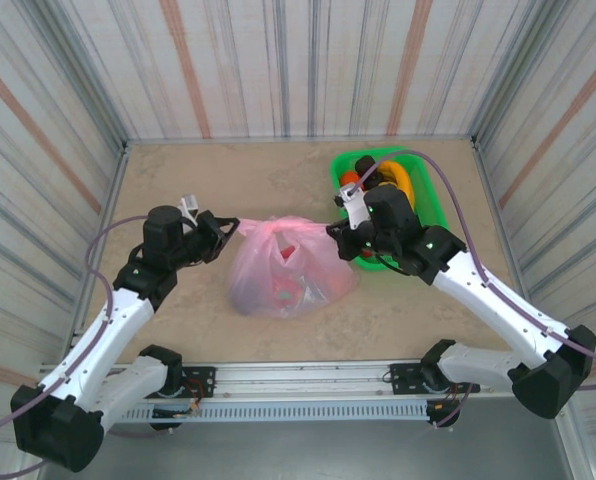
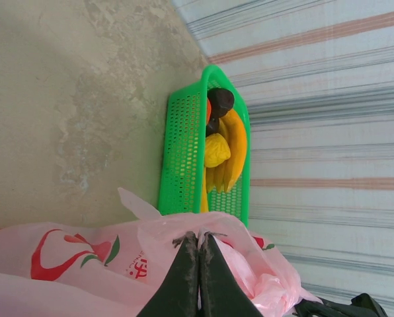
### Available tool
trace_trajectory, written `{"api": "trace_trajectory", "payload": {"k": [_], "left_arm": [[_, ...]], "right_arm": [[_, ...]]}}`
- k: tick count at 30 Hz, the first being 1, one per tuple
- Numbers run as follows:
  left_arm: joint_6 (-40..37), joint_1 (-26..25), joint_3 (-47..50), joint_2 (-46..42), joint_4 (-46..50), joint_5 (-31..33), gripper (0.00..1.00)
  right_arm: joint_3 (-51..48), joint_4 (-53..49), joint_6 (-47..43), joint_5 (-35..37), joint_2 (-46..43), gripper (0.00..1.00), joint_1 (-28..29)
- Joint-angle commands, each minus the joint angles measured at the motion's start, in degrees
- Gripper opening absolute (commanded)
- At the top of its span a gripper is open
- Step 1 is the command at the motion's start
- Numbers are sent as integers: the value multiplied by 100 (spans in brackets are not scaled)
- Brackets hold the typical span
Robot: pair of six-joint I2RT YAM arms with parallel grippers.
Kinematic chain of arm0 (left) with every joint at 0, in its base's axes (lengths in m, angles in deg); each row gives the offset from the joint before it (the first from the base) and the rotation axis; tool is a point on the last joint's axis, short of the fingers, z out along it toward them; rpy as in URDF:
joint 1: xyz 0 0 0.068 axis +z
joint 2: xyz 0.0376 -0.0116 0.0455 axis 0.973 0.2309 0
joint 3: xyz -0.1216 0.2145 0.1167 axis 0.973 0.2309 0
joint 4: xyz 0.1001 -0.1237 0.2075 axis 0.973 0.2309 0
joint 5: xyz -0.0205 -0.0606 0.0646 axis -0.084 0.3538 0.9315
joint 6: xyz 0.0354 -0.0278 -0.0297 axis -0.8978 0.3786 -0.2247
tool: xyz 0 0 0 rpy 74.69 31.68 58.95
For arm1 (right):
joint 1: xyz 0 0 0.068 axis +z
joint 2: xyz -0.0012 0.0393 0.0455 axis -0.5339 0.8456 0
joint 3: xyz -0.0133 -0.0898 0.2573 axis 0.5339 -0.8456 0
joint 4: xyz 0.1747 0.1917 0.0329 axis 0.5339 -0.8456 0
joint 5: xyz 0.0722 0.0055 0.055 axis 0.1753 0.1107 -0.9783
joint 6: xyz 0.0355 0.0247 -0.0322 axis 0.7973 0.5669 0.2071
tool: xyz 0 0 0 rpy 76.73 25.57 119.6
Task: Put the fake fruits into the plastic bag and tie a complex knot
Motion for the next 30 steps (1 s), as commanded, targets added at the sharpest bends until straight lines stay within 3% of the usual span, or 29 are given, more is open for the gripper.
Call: {"api": "trace_trajectory", "payload": {"k": [1,30], "left_arm": [[-275,144,-71,-136,240,516,0],[-988,1131,675,-479,946,854,0]], "right_arm": [[-164,-297,158,239,-185,1,-177],[-1325,-339,413,274,-461,0,-1232]]}}
